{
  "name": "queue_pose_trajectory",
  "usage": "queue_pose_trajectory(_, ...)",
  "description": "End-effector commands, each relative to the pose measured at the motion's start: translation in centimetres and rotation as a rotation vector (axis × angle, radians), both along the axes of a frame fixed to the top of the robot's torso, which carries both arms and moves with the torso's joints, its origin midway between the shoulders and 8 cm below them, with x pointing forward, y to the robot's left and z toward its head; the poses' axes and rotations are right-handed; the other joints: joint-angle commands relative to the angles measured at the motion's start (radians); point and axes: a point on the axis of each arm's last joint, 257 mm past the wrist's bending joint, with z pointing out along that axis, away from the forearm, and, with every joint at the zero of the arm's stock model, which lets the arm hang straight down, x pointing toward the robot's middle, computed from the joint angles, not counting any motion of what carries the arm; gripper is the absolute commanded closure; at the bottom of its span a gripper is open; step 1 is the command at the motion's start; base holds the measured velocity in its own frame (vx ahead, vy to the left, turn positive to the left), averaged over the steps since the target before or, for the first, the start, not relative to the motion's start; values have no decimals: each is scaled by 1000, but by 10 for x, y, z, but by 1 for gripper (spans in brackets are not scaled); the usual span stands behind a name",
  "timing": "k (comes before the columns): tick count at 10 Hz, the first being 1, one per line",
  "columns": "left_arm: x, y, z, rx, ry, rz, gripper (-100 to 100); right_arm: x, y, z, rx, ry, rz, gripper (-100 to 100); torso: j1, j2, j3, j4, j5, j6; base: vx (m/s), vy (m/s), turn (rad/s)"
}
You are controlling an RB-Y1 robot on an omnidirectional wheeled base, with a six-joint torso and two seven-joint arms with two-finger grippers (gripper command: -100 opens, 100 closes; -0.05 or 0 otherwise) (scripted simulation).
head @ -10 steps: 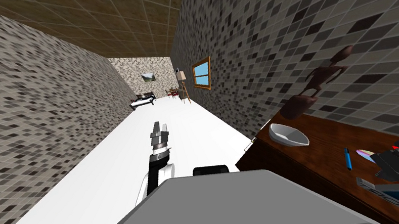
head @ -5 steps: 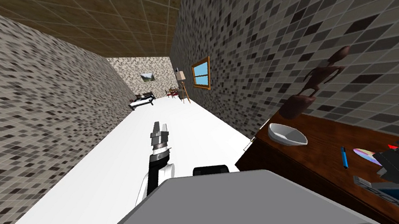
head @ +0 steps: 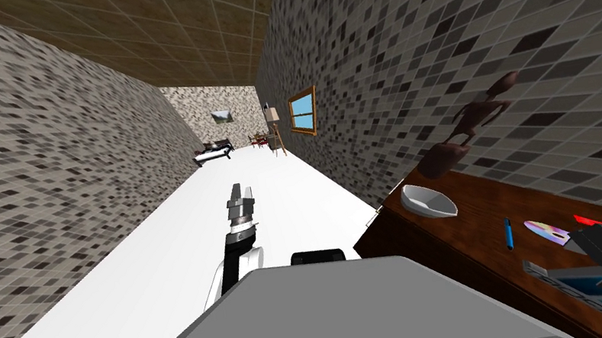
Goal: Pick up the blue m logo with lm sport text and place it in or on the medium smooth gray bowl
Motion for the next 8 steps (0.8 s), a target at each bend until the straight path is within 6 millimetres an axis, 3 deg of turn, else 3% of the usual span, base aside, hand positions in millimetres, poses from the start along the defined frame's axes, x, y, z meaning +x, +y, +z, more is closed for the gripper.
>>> queue_pose_trajectory(1,0,0,0,0,0,0,0,-7,-3,-10,-5,-1,-4,-100,0,0,0,0,0,0,4,13,48)
queue_pose_trajectory(2,0,0,0,0,0,0,0,-3,-1,-7,-2,0,-3,-100,0,0,0,0,0,0,2,6,6)
queue_pose_trajectory(3,0,0,0,0,0,0,0,-3,-1,-8,-3,-1,-3,100,0,0,0,0,1,0,0,0,0)
queue_pose_trajectory(7,0,0,0,0,0,0,0,-2,-1,-7,-3,-4,-2,100,0,1,1,0,0,2,1,0,4)
queue_pose_trajectory(8,0,0,0,0,0,0,0,-2,-1,-7,-3,-4,-2,0,0,1,1,0,0,2,0,0,0)
